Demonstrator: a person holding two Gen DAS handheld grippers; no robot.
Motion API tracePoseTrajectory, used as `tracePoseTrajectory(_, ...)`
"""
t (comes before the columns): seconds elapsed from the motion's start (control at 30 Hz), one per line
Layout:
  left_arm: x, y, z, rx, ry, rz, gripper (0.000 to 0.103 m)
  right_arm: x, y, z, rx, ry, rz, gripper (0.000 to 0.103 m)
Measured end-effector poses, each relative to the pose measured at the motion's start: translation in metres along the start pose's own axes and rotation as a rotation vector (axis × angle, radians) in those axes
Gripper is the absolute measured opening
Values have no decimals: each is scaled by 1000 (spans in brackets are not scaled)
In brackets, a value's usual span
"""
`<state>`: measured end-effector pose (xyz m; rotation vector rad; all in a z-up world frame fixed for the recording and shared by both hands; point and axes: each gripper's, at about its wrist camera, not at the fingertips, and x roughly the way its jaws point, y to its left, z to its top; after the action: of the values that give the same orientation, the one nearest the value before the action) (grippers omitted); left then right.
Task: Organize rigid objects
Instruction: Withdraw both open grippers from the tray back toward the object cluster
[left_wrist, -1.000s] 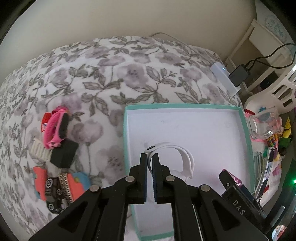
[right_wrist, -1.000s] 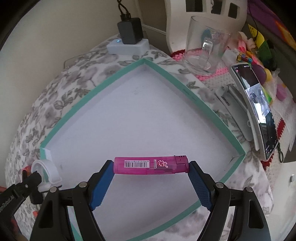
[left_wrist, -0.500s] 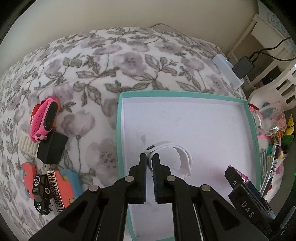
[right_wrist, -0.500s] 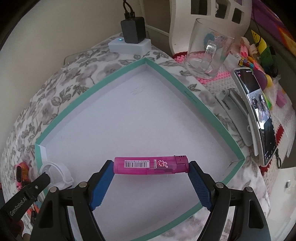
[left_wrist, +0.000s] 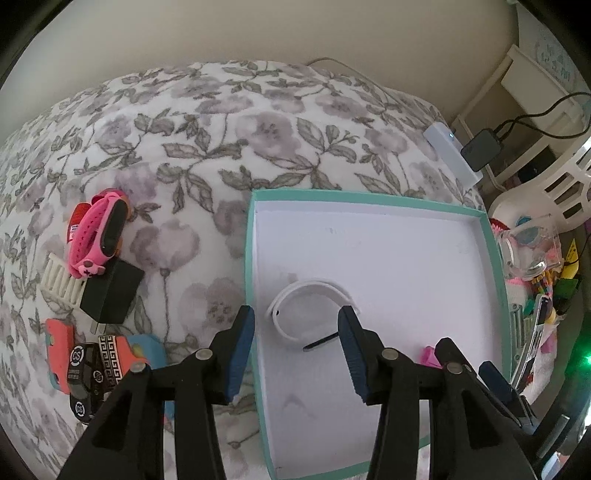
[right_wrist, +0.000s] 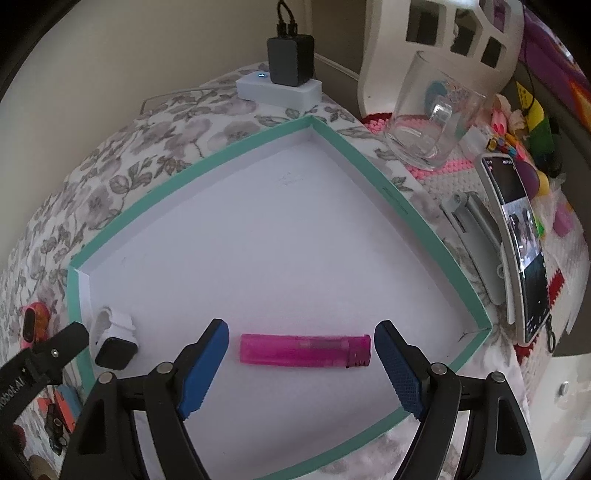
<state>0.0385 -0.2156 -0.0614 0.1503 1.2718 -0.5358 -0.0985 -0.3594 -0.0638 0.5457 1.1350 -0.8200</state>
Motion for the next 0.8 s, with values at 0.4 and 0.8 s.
tracePoseTrajectory(0.4,-7,22,1,-46,-21,104,68,-2,7,-1,-42,-25,-3,103)
tracePoseTrajectory(0.8,-10,64,2,-155,-9,177,96,-7,14,-4,-80,-59,3,103)
